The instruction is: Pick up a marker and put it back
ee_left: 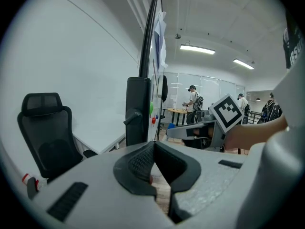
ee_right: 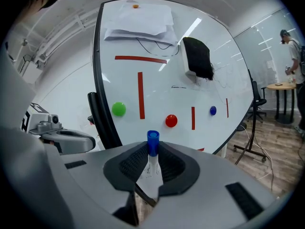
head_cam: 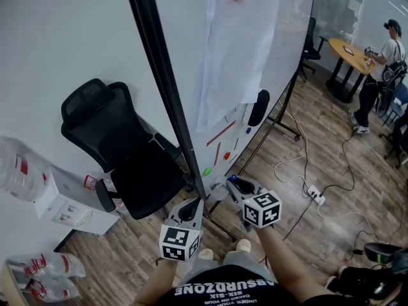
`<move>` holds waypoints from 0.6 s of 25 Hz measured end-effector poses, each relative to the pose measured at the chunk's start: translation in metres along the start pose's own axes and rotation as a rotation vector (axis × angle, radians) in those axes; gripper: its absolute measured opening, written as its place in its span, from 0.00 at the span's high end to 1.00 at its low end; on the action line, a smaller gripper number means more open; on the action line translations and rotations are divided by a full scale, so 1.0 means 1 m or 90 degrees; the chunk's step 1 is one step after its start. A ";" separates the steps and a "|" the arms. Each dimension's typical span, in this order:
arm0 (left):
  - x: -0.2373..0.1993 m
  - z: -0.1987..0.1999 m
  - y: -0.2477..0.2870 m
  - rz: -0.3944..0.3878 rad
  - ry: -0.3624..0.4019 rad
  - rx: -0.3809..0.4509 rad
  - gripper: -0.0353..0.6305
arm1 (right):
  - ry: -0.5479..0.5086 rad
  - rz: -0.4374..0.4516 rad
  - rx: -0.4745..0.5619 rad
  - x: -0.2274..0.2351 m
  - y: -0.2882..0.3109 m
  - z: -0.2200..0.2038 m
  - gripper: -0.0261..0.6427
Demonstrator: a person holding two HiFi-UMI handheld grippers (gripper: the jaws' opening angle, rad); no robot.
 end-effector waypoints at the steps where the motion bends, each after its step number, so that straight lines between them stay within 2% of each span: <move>1: 0.000 0.000 0.000 0.000 -0.001 0.000 0.94 | 0.002 0.000 0.004 0.000 -0.001 0.002 0.87; 15: 0.002 0.001 -0.001 -0.005 0.002 0.005 0.94 | 0.015 0.015 0.077 -0.009 -0.030 0.038 0.87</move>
Point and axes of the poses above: the fingertips, and each gripper's own axes: y forward along the fingers, x to its right, z out of its top, the point moved 4 cm from there along -y, backward along the fingers, and after that the axes turned 2 degrees about y, right-handed, at the moved point
